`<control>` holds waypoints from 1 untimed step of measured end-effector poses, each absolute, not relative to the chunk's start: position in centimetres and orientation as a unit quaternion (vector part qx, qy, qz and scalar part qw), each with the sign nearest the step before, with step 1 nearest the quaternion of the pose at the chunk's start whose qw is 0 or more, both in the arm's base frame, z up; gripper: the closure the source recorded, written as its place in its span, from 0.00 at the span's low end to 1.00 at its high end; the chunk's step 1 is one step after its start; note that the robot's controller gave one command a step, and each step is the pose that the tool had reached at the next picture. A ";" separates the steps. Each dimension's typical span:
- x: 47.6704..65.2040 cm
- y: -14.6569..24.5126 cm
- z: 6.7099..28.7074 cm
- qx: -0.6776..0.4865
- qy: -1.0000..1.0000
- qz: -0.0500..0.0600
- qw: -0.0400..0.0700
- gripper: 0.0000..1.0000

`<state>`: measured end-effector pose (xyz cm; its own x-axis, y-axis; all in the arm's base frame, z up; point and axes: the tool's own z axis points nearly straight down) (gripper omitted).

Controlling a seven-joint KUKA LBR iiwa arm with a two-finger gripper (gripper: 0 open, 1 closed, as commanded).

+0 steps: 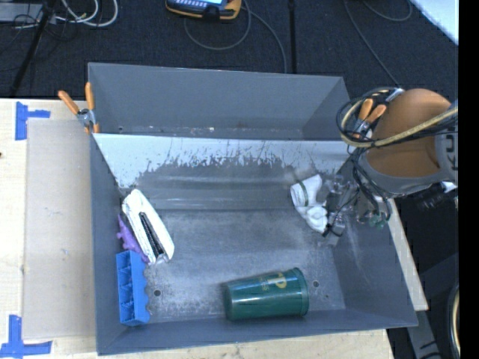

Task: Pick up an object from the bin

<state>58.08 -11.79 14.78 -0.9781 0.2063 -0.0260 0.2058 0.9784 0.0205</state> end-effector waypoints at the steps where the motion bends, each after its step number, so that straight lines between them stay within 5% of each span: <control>1: 60.8 -14.1 6.9 0.163 0.986 0.013 -0.005 1.00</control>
Offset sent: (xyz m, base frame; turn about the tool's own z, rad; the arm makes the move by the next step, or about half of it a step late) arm 0.0000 0.0000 0.0000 0.0000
